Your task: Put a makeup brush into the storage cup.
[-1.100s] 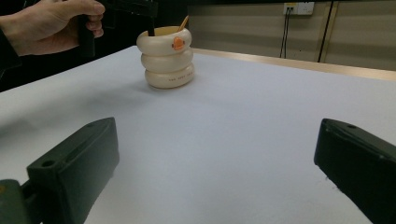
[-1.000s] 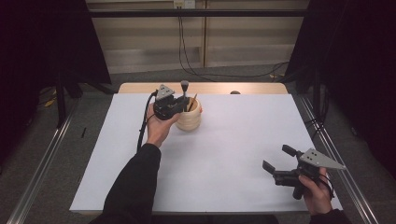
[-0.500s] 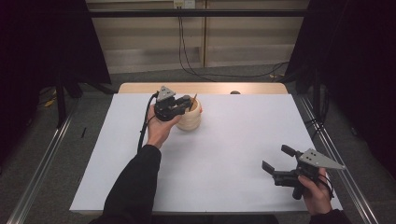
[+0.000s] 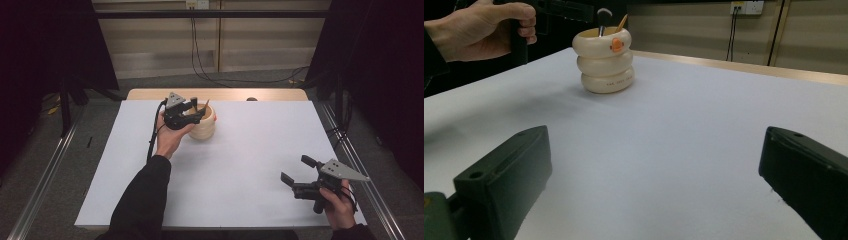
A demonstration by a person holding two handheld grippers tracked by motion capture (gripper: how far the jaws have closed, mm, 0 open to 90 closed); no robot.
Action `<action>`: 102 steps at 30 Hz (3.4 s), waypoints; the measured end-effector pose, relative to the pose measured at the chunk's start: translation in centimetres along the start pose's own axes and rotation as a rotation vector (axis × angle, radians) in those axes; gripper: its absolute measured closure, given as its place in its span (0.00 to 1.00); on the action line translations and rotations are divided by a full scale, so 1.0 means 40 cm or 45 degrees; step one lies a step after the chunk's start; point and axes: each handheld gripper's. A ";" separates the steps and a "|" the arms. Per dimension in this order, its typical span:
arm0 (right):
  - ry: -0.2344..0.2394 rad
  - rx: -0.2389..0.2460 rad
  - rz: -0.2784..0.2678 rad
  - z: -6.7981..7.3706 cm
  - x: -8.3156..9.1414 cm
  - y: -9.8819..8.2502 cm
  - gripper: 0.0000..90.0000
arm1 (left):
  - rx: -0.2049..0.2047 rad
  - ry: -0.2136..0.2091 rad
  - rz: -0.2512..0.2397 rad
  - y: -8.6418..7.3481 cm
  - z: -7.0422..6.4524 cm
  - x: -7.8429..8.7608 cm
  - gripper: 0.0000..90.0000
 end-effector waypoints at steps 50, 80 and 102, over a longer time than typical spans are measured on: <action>-0.016 -0.013 -0.008 0.002 0.000 0.003 0.00 | 0.012 -0.076 -0.036 -0.014 -0.059 0.128 0.02; -0.015 -0.009 -0.009 0.001 -0.002 0.007 0.00 | -0.061 -0.079 -0.004 -0.080 -0.144 0.262 0.02; -0.014 0.002 -0.009 0.002 -0.003 0.005 0.00 | -0.077 -0.026 -0.035 -0.147 -0.190 0.373 0.02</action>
Point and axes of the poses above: each handheld gripper's, and its own axes: x roughly backward along the jaws, y roughly out of its top, z roughly to its left, and after that the axes turned 14 degrees about -y, right-handed
